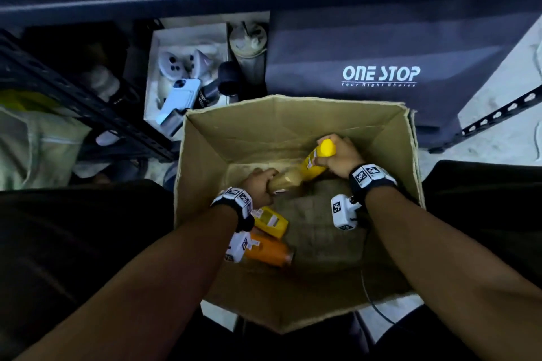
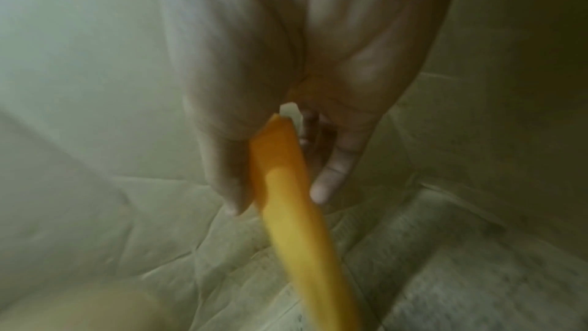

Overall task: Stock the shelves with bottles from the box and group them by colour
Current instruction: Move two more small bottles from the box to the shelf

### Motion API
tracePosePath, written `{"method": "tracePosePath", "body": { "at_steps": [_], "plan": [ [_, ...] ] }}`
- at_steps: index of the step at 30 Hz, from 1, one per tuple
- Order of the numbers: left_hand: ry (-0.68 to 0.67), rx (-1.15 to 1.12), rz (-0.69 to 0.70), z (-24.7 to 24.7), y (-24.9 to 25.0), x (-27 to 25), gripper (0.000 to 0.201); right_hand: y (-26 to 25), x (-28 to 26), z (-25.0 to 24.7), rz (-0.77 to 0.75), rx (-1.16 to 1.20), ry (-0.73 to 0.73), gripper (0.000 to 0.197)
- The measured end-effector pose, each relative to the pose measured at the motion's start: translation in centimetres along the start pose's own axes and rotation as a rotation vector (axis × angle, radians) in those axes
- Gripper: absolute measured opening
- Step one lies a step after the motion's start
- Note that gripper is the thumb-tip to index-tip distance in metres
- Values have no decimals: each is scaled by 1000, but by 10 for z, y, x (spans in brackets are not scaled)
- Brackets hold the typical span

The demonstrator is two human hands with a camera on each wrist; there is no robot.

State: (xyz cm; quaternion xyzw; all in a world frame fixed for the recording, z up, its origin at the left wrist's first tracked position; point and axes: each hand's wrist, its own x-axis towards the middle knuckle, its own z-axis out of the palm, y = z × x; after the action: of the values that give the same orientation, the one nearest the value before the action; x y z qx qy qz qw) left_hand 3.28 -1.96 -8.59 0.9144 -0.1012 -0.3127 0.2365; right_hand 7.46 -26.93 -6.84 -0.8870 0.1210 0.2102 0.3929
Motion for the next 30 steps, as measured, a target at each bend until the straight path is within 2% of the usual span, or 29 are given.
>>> {"method": "tracePosePath", "body": {
  "at_steps": [2,5,9,13,15,18,21,25,30],
  "plan": [
    [106,-136,-79,-1,-2,-1,72,-1,-4,0,-6,-39,24,59],
    [210,-289,-135,0,1,-1,68,2,-11,3,10,-53,9,59],
    [260,-352,-220,3,8,2,62,8,-20,12,20,-37,-5,62],
    [233,-346,-257,5,7,4,81,17,-30,26,22,-62,37,66],
    [200,-409,-225,4,5,4,85,21,-34,32,31,-39,61,69],
    [166,-491,-164,3,3,5,80,25,-35,39,50,-2,81,70],
    [130,-400,-177,5,0,7,72,25,-31,47,60,46,70,72],
    [99,-404,-209,12,-6,13,60,32,-25,58,84,175,78,72],
    [21,-378,-215,19,-11,21,60,43,-14,66,97,242,54,64]
  ]
}}
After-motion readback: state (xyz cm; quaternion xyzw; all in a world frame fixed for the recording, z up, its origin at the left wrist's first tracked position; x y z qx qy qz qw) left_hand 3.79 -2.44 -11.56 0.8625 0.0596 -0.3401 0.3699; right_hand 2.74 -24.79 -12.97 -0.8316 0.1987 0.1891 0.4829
